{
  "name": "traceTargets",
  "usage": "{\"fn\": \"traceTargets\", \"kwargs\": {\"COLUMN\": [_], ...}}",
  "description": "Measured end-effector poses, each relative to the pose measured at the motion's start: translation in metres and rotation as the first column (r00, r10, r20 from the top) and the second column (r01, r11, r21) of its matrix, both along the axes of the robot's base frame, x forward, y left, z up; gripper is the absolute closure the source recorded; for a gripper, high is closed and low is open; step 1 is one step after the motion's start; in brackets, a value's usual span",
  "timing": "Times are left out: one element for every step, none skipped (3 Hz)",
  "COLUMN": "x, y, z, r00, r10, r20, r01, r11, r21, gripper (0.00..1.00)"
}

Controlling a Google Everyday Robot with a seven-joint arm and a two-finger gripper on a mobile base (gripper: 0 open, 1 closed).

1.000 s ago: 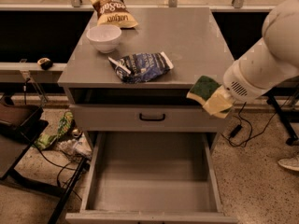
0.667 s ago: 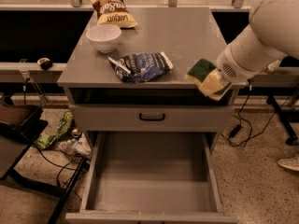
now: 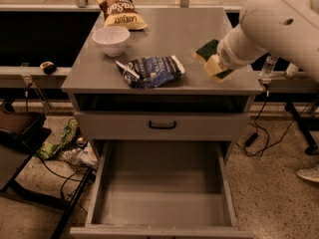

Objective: Pick sponge from middle drawer and place on counter

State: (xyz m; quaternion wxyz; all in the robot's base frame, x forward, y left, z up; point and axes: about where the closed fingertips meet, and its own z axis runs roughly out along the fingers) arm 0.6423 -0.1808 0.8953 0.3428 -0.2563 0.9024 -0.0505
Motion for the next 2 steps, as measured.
{"fn": "traceTargets", "kwargs": {"x": [0.032,0.06], "y": [0.002,0.007], "z": [-0.009,-0.021], "r00": [0.9969,0.9897], "r10": [-0.038,-0.051], "r20": [0.069,0.133], "r01": [0.037,0.049], "r11": [0.999,0.999], "r21": [0.015,0.02], "gripper": [1.0,1.0]}}
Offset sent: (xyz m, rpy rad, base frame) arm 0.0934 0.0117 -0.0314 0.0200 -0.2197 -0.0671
